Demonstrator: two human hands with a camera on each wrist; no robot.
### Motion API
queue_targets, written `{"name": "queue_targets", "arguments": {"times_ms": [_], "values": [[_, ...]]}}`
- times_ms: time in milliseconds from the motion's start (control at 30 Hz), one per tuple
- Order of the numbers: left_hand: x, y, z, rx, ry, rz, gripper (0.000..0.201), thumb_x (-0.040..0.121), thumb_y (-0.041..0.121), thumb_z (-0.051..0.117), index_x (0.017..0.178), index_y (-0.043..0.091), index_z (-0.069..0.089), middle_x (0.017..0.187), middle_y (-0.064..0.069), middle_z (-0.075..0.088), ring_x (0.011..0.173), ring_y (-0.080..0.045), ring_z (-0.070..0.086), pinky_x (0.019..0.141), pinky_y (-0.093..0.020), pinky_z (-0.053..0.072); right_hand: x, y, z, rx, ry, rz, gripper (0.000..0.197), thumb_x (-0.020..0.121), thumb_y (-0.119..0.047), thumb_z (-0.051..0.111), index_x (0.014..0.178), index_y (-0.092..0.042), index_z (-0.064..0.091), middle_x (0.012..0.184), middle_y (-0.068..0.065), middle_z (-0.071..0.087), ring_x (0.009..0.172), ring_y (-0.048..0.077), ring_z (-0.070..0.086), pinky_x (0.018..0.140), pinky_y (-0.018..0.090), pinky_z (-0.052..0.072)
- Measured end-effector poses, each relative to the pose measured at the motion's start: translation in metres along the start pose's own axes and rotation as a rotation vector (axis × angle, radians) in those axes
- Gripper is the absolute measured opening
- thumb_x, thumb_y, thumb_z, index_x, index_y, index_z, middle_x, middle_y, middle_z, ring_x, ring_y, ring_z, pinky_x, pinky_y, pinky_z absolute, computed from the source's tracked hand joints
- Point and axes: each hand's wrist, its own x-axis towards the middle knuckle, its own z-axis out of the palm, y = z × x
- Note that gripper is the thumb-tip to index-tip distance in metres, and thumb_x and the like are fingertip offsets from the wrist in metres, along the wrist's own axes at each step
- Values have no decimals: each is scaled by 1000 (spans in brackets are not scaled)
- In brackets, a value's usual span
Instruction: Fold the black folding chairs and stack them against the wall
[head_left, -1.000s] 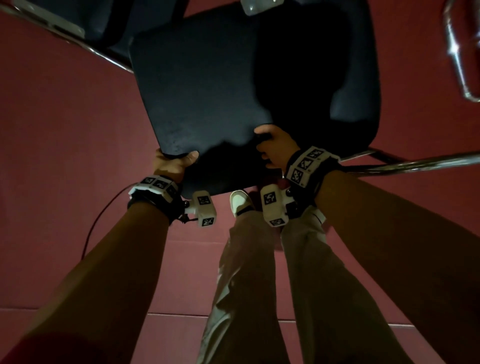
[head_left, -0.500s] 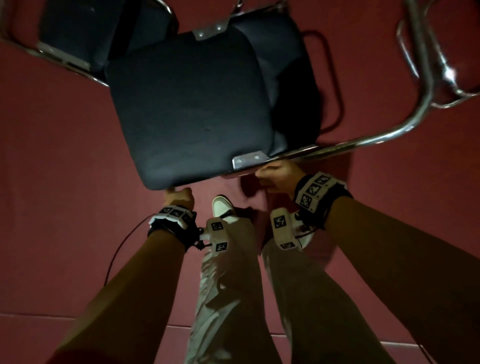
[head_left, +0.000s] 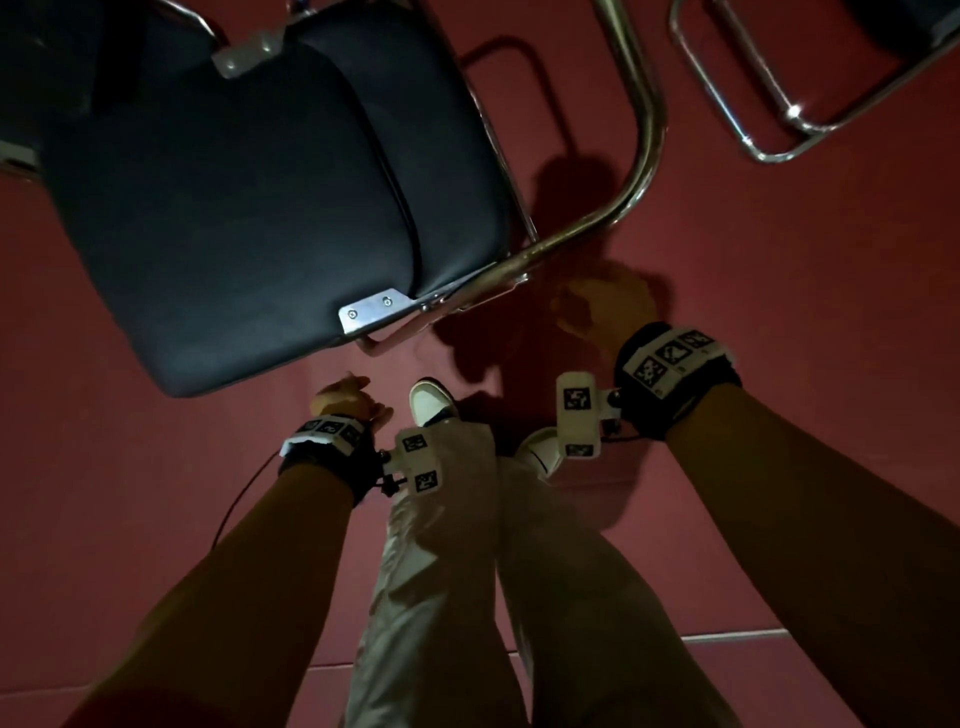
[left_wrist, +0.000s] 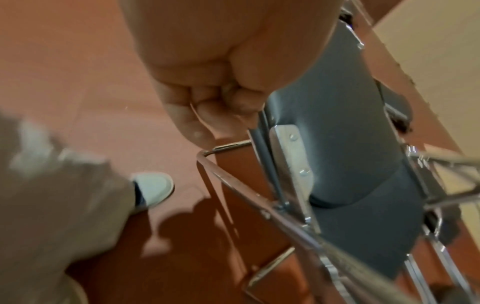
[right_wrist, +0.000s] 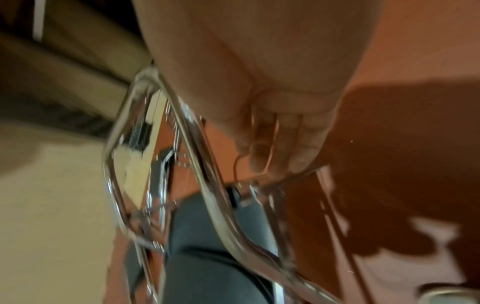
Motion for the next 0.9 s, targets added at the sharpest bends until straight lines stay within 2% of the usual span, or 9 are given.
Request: {"name": "queue_targets", "arguments": {"times_ms": [100, 300, 400, 467, 533, 600, 733, 800, 900], "values": [[13, 3, 1, -17, -10, -29, 35, 108, 9, 33, 134, -2, 55, 133, -18, 58, 107, -32, 63, 81, -39, 54, 2, -13, -1, 147, 2, -110, 25, 89, 0, 61, 99, -23, 58, 88, 4, 66, 79, 21, 64, 75, 37, 54], [29, 24, 0, -90, 0, 0, 38, 108, 5, 30, 143, 1, 44, 146, -14, 50, 120, -30, 58, 87, -41, 51, 19, -32, 17, 416, -14, -103, 19, 89, -4, 63, 106, -11, 57, 91, 9, 64, 84, 24, 64, 79, 41, 58], [37, 34, 2, -84, -13, -39, 34, 108, 11, 32, 136, 7, 50, 123, -8, 60, 116, -26, 59, 81, -37, 49, 26, -38, 26, 495, 11, -78, 12, 89, -8, 65, 100, -8, 61, 79, 10, 65, 74, 25, 65, 76, 40, 56], [40, 41, 5, -81, -38, -65, 24, 107, 13, 33, 102, 11, 57, 93, -2, 56, 95, -21, 61, 67, -32, 49, 32, -39, 29, 494, 45, -63, 10, 89, -12, 67, 96, -6, 63, 77, 11, 66, 72, 26, 64, 74, 39, 55], [43, 47, 10, -60, -43, -75, 18, 97, 4, 37, 87, 13, 49, 91, -2, 55, 86, -18, 64, 73, -30, 50, 37, -38, 33, 476, 69, -63, 13, 89, -16, 67, 95, -5, 63, 76, 11, 66, 73, 27, 64, 72, 39, 53], [53, 48, 11, -91, -72, -39, 23, 87, -2, 37, 87, 12, 55, 94, -5, 56, 98, -26, 66, 92, -43, 51, 40, -36, 35, 480, 85, -89, 16, 90, -17, 65, 99, -4, 63, 79, 13, 67, 75, 29, 64, 71, 39, 53], [53, 55, 10, -239, -170, -59, 13, 70, 5, 47, 72, 10, 59, 79, -7, 60, 67, -27, 67, 80, -38, 54, 41, -34, 40, 471, 105, -127, 10, 90, -16, 63, 92, -6, 64, 79, 15, 69, 78, 32, 64, 72, 42, 52], [48, 59, 10, -339, -154, -46, 13, 55, 7, 47, 67, 11, 50, 72, -7, 59, 68, -27, 59, 72, -38, 55, 41, -34, 40, 459, 118, -137, 12, 89, -15, 64, 95, -5, 65, 81, 17, 69, 78, 33, 65, 72, 43, 54], [48, 62, 6, -508, -170, -67, 10, 46, 6, 45, 54, 6, 51, 67, -8, 58, 72, -28, 52, 89, -41, 52, 41, -34, 38, 450, 122, -156, 19, 90, -12, 63, 106, -2, 64, 82, 16, 68, 77, 32, 65, 69, 40, 54]]}}
